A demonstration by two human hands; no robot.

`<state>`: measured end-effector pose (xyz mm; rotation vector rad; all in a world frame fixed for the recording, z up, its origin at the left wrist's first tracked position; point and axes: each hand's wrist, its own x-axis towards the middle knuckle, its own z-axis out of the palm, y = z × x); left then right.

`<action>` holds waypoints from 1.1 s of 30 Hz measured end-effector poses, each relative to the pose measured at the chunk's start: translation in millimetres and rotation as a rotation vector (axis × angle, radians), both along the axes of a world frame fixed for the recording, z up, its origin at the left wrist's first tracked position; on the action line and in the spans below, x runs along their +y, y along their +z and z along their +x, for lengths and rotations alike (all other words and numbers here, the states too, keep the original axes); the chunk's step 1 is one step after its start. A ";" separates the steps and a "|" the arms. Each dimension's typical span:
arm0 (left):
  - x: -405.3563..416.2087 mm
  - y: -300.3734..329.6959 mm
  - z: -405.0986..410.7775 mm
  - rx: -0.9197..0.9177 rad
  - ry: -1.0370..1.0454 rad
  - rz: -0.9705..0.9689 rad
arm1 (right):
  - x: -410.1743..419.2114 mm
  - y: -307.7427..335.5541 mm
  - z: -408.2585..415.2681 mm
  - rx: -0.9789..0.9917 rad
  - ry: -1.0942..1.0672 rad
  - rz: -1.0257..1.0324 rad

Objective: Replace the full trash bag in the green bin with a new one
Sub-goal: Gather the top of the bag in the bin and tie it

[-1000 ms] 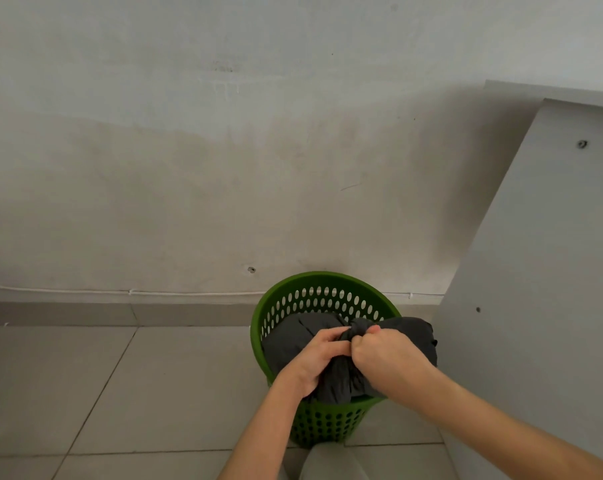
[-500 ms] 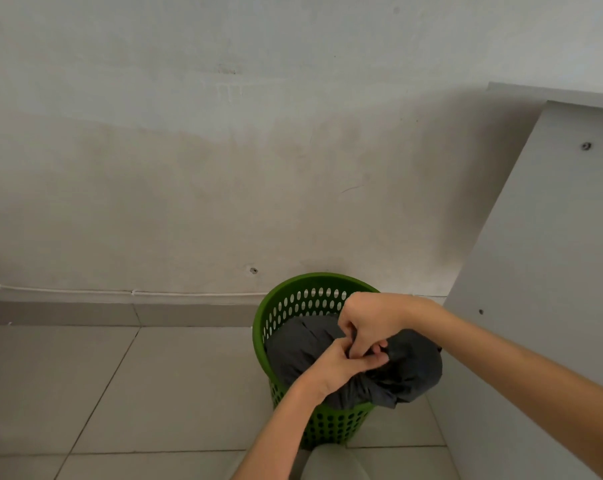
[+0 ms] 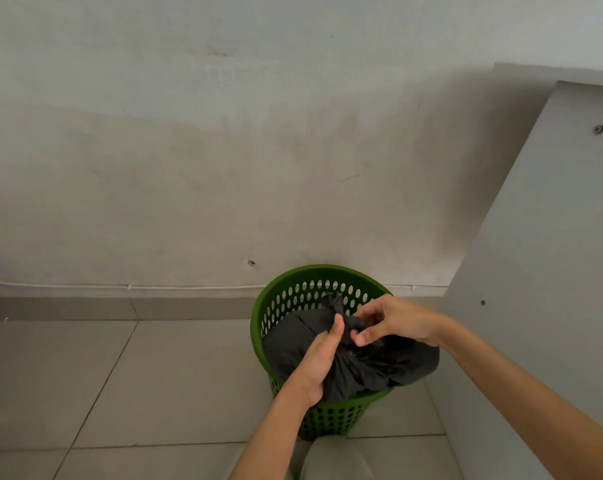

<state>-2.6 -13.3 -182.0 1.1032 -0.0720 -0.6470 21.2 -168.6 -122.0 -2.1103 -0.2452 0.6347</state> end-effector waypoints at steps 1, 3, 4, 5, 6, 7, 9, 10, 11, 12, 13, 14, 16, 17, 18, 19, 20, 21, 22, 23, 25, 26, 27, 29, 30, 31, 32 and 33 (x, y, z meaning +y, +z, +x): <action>0.5 0.3 0.8 0.026 -0.001 -0.022 | -2.1 -0.7 0.2 -0.003 -0.008 0.019; 3.1 1.3 3.4 0.076 -0.020 -0.093 | -6.4 -2.0 1.0 0.032 -0.030 0.079; 4.1 1.2 5.3 0.079 -0.029 -0.111 | -9.0 -1.7 1.8 0.082 -0.037 0.125; 4.4 0.8 6.6 0.069 -0.027 -0.107 | -11.5 -0.7 2.7 0.151 -0.037 0.184; 4.1 0.9 7.1 0.053 -0.022 -0.099 | -13.6 0.7 3.4 0.218 -0.028 0.240; 2.9 1.1 7.3 0.048 -0.017 -0.098 | -14.8 2.8 3.9 0.265 -0.018 0.283; 1.3 1.0 7.2 0.052 -0.003 -0.125 | -14.9 3.8 3.8 0.297 -0.017 0.324; 1.0 0.9 7.2 0.048 -0.003 -0.151 | -15.3 1.1 3.8 0.291 -0.025 0.343; 0.9 1.3 7.5 0.044 -0.005 -0.180 | -15.8 -3.3 3.6 0.285 -0.036 0.381; 0.9 2.5 7.9 0.035 -0.019 -0.210 | -15.9 -7.5 3.0 0.289 -0.054 0.442; 0.7 3.8 8.6 0.028 -0.035 -0.230 | -15.3 -10.6 1.4 0.296 -0.078 0.505; 0.3 4.3 9.5 0.028 -0.038 -0.230 | -13.8 -13.2 -0.6 0.297 -0.106 0.550; -2.7 5.8 11.0 0.008 -0.020 -0.173 | -6.7 -15.8 -5.3 0.284 -0.196 0.609; -4.8 5.9 11.9 0.003 -0.006 -0.127 | -3.0 -17.3 -7.1 0.265 -0.267 0.626; -6.4 6.0 12.4 0.000 0.008 -0.081 | -0.7 -20.3 -7.6 0.246 -0.336 0.635; -7.4 6.9 12.3 -0.004 0.024 -0.042 | 1.2 -21.9 -8.4 0.224 -0.383 0.639; -8.3 7.7 12.1 -0.010 0.041 -0.014 | 2.1 -23.2 -8.8 0.197 -0.408 0.629; -8.8 8.3 11.8 -0.016 0.058 0.004 | 2.8 -23.5 -9.6 0.172 -0.417 0.613; -9.3 8.7 11.3 -0.020 0.064 0.013 | 2.8 -23.8 -10.4 0.151 -0.417 0.596; -10.0 9.4 10.9 -0.020 0.067 0.015 | 2.0 -24.3 -11.0 0.137 -0.415 0.584; -11.5 10.3 10.0 -0.004 0.068 -0.007 | 0.6 -25.1 -12.0 0.115 -0.421 0.569; -12.2 10.3 10.1 0.012 0.068 -0.028 | 0.5 -25.8 -12.4 0.102 -0.426 0.568; -12.9 10.2 10.1 0.033 0.071 -0.040 | 0.9 -26.5 -12.6 0.088 -0.433 0.565; -15.3 8.4 10.5 0.033 0.082 -0.025 | 3.1 -27.6 -13.6 0.051 -0.462 0.553; -17.4 7.5 10.0 0.005 0.098 0.012 | 4.6 -28.5 -14.1 0.024 -0.479 0.537; -19.9 7.6 8.8 -0.031 0.126 0.048 | 6.5 -28.8 -14.6 -0.012 -0.495 0.511; -22.2 7.5 7.8 -0.064 0.158 0.078 | 8.8 -29.0 -15.1 -0.050 -0.511 0.483; -23.9 8.2 7.3 -0.081 0.188 0.094 | 11.5 -29.0 -15.8 -0.084 -0.528 0.462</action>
